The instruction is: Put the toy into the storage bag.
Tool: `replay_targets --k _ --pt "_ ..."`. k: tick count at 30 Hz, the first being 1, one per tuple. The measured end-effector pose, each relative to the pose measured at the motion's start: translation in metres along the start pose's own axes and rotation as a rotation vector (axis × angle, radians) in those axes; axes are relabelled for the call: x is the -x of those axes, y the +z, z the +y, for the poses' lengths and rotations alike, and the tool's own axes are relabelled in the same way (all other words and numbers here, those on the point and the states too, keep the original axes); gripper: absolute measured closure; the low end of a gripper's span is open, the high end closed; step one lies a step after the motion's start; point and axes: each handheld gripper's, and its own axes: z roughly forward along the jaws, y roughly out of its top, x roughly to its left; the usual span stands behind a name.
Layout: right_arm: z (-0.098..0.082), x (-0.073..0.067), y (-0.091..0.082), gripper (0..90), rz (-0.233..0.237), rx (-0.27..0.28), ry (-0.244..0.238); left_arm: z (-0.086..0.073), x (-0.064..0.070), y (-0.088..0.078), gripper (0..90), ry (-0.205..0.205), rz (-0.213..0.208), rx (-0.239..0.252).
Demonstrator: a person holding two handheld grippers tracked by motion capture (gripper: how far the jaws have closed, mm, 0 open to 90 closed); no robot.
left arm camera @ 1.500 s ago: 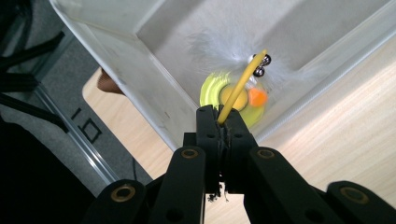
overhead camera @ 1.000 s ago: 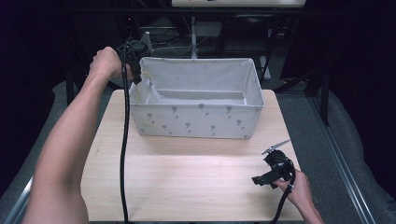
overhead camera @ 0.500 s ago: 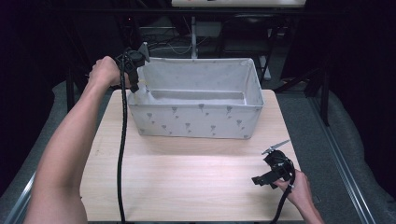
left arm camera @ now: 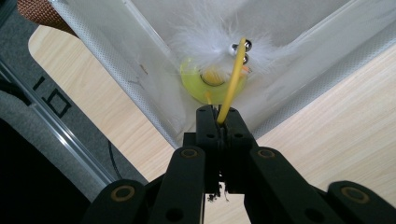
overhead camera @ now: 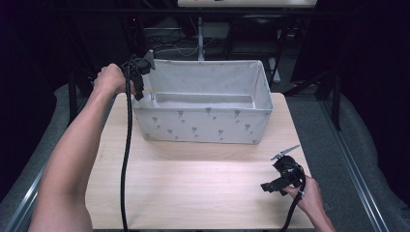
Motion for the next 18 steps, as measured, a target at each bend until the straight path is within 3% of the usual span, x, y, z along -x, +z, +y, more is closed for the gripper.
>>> replay_targets --k 6,9,18 --pt "0.0 0.0 0.0 1.7 -0.002 0.002 -0.002 0.0 0.001 -0.002 86.0 0.003 -0.017 -0.002" --pt "0.0 0.0 0.0 1.6 0.003 0.002 -0.003 -0.001 0.0 -0.007 78.1 -0.009 -0.042 0.016" --pt "0.0 0.0 0.001 1.6 0.001 0.007 -0.005 -0.008 -0.001 -0.03 55.8 -0.027 -0.017 0.077"
